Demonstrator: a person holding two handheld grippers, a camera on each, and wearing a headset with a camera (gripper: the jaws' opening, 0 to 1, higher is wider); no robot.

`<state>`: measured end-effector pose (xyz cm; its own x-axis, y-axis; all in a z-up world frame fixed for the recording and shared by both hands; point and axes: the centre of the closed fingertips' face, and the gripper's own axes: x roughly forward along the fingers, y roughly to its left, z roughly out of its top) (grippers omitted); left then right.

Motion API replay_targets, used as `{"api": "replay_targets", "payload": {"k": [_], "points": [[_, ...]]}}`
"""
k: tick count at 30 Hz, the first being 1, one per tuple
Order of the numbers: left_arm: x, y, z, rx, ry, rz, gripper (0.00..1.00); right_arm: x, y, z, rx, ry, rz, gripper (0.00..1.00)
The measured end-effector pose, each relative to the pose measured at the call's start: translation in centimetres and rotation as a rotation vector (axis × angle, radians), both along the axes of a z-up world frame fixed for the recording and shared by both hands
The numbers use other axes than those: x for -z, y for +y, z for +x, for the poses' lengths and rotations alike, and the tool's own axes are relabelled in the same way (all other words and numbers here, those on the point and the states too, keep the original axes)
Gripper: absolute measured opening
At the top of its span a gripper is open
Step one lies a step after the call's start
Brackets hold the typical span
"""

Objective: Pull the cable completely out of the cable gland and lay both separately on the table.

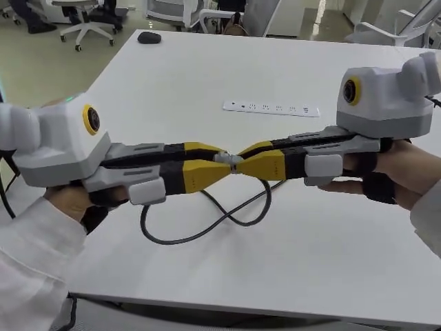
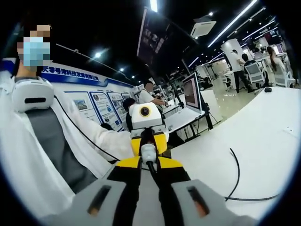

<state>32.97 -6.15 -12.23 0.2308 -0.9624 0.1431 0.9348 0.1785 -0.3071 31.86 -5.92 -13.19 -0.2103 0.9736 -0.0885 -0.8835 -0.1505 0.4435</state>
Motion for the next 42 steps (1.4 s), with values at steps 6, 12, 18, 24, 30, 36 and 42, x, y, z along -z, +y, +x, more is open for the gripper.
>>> {"api": "replay_targets", "payload": {"k": [6,12,18,24,30,36,42], "points": [[-0.3,0.0,0.1,0.001,0.017,-0.025,0.14,-0.3,0.0,-0.1,0.004,0.055,0.012,0.12],[0.6,-0.1,0.1,0.026,0.087,0.01,0.16,0.3,-0.1,-0.1,0.026,0.014,-0.027,0.1],[2.8,-0.5,-0.7,0.096,0.102,0.19,0.17,0.7,-0.4,-0.1,0.018,-0.056,-0.079,0.1],[2.4,-1.0,-0.7,0.1,0.093,0.172,0.16,0.9,-0.9,-0.2,-0.012,-0.08,-0.12,0.1],[2.2,-1.0,-0.6,0.11,0.132,0.145,0.18,2.0,-1.0,-0.7,-0.041,-0.139,-0.186,0.1],[2.4,-0.8,-0.4,0.109,0.178,0.142,0.16,2.0,-0.9,-0.7,-0.054,-0.151,-0.19,0.1],[2.4,-0.7,-0.3,0.102,0.249,0.116,0.16,2.0,-0.8,-0.5,-0.058,-0.183,-0.218,0.1]]}}
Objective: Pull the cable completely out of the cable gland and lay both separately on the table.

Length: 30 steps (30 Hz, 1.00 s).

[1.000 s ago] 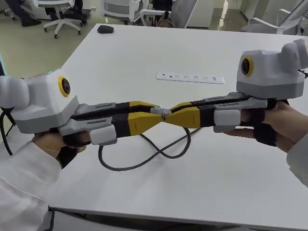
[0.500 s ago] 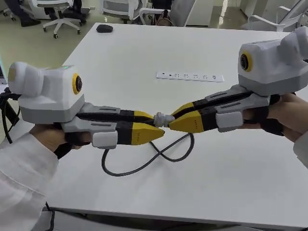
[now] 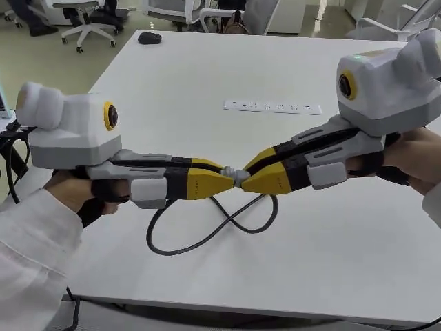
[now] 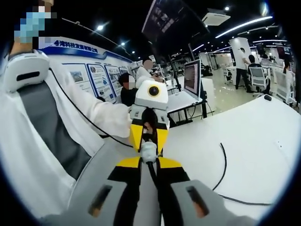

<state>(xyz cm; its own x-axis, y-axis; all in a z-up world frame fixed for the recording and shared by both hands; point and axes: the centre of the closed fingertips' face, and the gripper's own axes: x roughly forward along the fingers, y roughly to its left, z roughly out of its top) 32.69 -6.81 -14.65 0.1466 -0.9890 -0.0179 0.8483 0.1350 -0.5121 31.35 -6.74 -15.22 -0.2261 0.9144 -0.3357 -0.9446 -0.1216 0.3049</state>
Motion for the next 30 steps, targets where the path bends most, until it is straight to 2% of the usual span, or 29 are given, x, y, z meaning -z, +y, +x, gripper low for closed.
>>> {"api": "replay_targets", "payload": {"k": [3,7,9,10,11,12,15,17,18,19,21,23,25,28,30], "points": [[0.1,0.1,0.0,-0.031,-0.039,-0.005,0.15,0.1,0.0,0.2,0.01,-0.009,0.003,0.11],[-0.3,0.5,0.4,-0.068,-0.062,-0.043,0.14,-0.3,0.1,0.6,0.04,-0.012,0.079,0.11],[-0.3,0.4,0.4,-0.075,-0.057,-0.055,0.14,-0.4,0.1,0.7,0.039,-0.022,0.105,0.11],[-0.5,0.5,0.5,-0.079,-0.045,-0.071,0.14,-0.6,0.2,0.7,0.044,-0.016,0.124,0.11],[-0.8,0.4,0.4,-0.077,-0.027,-0.1,0.14,-1.1,0.4,0.6,0.05,0.013,0.167,0.11],[-1.0,0.4,0.5,-0.082,-0.024,-0.116,0.14,-1.3,0.6,0.6,0.054,0.012,0.188,0.11],[-1.1,0.4,0.7,-0.098,-0.021,-0.13,0.13,-1.3,0.5,0.7,0.069,-0.003,0.197,0.11],[-1.1,0.6,0.8,-0.105,-0.004,-0.15,0.13,-1.5,0.6,0.7,0.079,-0.025,0.205,0.1],[-1.0,0.6,1.1,-0.115,0.02,-0.152,0.13,-1.4,0.7,1.1,0.088,-0.075,0.196,0.1],[-0.9,0.6,1.1,-0.113,0.029,-0.157,0.13,-1.3,0.7,1.0,0.083,-0.101,0.186,0.1],[-0.9,0.6,1.1,-0.114,0.043,-0.167,0.13,-1.4,0.7,0.9,0.071,-0.19,0.169,0.09],[-1.0,0.5,1.1,-0.117,0.047,-0.172,0.13,-1.4,0.6,1.1,0.071,-0.227,0.153,0.09],[-1.1,0.5,1.2,-0.122,0.064,-0.181,0.13,-1.4,0.5,1.5,0.077,-0.291,0.163,0.09],[-0.8,0.5,1.5,-0.129,0.107,-0.195,0.13,-1.3,0.7,1.6,0.074,-0.456,0.149,0.09],[-0.7,0.6,1.5,-0.131,0.128,-0.21,0.13,-1.1,0.8,1.4,0.059,-0.511,0.136,0.09]]}}
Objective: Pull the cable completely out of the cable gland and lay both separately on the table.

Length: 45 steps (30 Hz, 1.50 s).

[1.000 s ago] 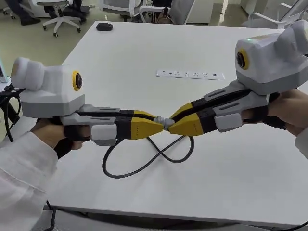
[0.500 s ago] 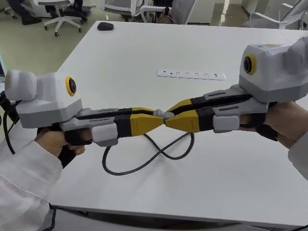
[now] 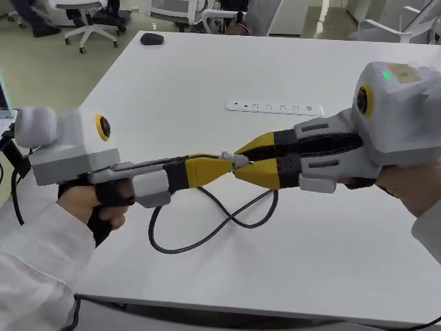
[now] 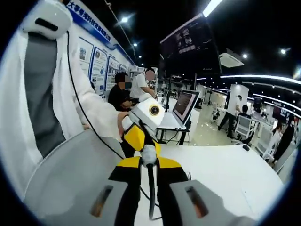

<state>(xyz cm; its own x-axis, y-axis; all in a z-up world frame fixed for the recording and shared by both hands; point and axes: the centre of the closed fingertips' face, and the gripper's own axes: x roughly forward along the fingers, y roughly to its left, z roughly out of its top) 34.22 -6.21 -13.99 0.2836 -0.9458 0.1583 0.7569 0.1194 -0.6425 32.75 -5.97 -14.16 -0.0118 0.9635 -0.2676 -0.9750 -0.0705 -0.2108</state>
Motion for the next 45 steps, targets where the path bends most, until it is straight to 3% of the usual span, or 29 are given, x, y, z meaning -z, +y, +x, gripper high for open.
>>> {"api": "replay_targets", "payload": {"k": [1,2,5,8,9,11,13,14,16,18,20,23,26,29,36,38,39,43,45], "points": [[0.1,0.0,0.0,-0.002,0.003,-0.003,0.13,0.1,0.0,0.0,-0.002,-0.022,-0.007,0.09],[0.1,-0.1,-0.1,-0.004,0.003,-0.001,0.13,0.1,0.2,-0.2,-0.001,0.0,-0.009,0.09],[0.3,-0.1,-0.2,-0.003,-0.002,0.006,0.13,0.4,0.2,-0.2,-0.002,0.006,-0.014,0.09],[0.1,-0.1,-0.5,0.009,-0.04,0.018,0.13,0.3,0.2,-0.4,-0.007,0.07,0.014,0.11],[-0.3,0.0,-0.9,0.021,-0.103,0.025,0.14,-0.1,0.3,-0.8,-0.033,0.116,0.052,0.12],[-0.9,0.1,-1.1,0.023,-0.163,0.032,0.14,-0.5,0.1,-0.8,-0.021,0.211,0.088,0.15],[-1.7,0.3,-1.5,0.025,-0.256,0.053,0.14,-1.7,-0.1,-1.1,-0.045,0.346,0.181,0.25],[-1.8,0.4,-1.5,0.022,-0.278,0.055,0.14,-2.0,-0.3,-1.2,-0.057,0.444,0.204,0.26],[-2.2,0.4,-1.7,0.031,-0.347,0.078,0.14,-2.0,-0.5,-0.9,-0.051,0.519,0.22,0.25],[-2.5,0.3,-1.9,0.035,-0.4,0.092,0.14,-1.6,-0.5,-0.9,-0.059,0.522,0.215,0.25],[-2.7,0.1,-2.2,0.045,-0.438,0.098,0.14,-1.5,-0.4,-1.1,-0.066,0.571,0.219,0.23],[-3.0,0.1,-2.4,0.051,-0.448,0.08,0.14,-1.8,-0.3,-1.6,-0.089,0.613,0.235,0.17],[-3.0,0.1,-2.3,0.05,-0.455,0.076,0.14,-2.1,-0.3,-1.9,-0.102,0.616,0.244,0.13],[-3.0,0.1,-2.3,0.052,-0.458,0.075,0.14,-2.7,-0.4,-1.9,-0.108,0.641,0.27,0.14],[-2.8,-0.1,-2.2,0.052,-0.461,0.082,0.14,-2.6,-0.3,-1.8,-0.094,0.657,0.255,0.11],[-2.6,0.0,-2.0,0.051,-0.441,0.085,0.14,-2.4,-0.3,-1.7,-0.082,0.596,0.241,0.11],[-2.3,-0.1,-1.9,0.055,-0.412,0.09,0.14,-2.3,-0.3,-1.6,-0.077,0.58,0.23,0.11],[-1.8,-0.1,-1.7,0.056,-0.372,0.099,0.14,-1.8,-0.3,-1.7,-0.065,0.542,0.209,0.1],[-1.7,0.0,-1.6,0.057,-0.326,0.087,0.14,-1.7,-0.3,-1.6,-0.054,0.48,0.212,0.1]]}}
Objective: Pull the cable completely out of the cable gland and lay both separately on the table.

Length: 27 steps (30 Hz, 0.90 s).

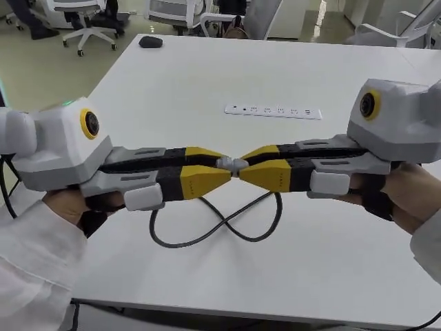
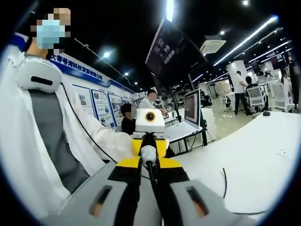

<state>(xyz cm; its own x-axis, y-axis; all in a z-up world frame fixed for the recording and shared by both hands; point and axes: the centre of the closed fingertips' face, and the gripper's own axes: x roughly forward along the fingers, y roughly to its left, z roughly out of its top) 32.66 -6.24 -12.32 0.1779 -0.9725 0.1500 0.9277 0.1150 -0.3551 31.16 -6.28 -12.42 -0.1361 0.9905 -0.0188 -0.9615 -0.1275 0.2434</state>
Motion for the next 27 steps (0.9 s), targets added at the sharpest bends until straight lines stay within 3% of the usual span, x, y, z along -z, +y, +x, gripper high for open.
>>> {"api": "replay_targets", "payload": {"k": [2,3,5,7,8,10,13,15,20,21,24,27], "points": [[0.0,0.1,0.2,0.001,0.064,-0.025,0.14,0.0,0.0,0.0,0.012,-0.056,0.001,0.1],[0.1,0.2,0.4,-0.005,0.071,-0.031,0.14,0.0,0.0,0.1,0.017,-0.068,0.001,0.1],[0.4,0.1,0.5,-0.001,0.11,-0.026,0.14,0.2,0.0,0.1,0.022,-0.137,-0.021,0.1],[0.6,0.1,0.5,0.004,0.137,-0.025,0.14,0.4,0.0,0.0,0.022,-0.237,-0.033,0.1],[0.7,0.1,0.6,0.003,0.145,-0.023,0.14,0.5,0.0,-0.1,0.021,-0.242,-0.04,0.1],[0.9,-0.1,0.4,0.017,0.208,-0.023,0.14,0.6,0.0,-0.2,0.017,-0.263,-0.041,0.1],[1.2,-0.1,0.4,0.029,0.296,-0.042,0.15,0.8,-0.1,-0.2,0.021,-0.338,-0.039,0.1],[1.4,-0.2,0.6,0.023,0.309,-0.045,0.15,1.0,-0.1,-0.2,0.026,-0.377,-0.048,0.1],[1.6,-0.3,0.3,0.024,0.308,-0.037,0.15,1.3,-0.1,-0.1,0.024,-0.369,-0.053,0.1],[1.6,-0.3,0.3,0.022,0.302,-0.036,0.15,1.3,-0.1,0.0,0.029,-0.339,-0.051,0.11],[1.4,-0.2,0.2,0.02,0.279,-0.036,0.15,1.4,-0.1,0.0,0.028,-0.176,-0.051,0.12],[0.7,0.2,0.4,0.004,0.239,-0.06,0.15,2.2,-0.4,0.7,0.044,-0.21,-0.064,0.14]]}}
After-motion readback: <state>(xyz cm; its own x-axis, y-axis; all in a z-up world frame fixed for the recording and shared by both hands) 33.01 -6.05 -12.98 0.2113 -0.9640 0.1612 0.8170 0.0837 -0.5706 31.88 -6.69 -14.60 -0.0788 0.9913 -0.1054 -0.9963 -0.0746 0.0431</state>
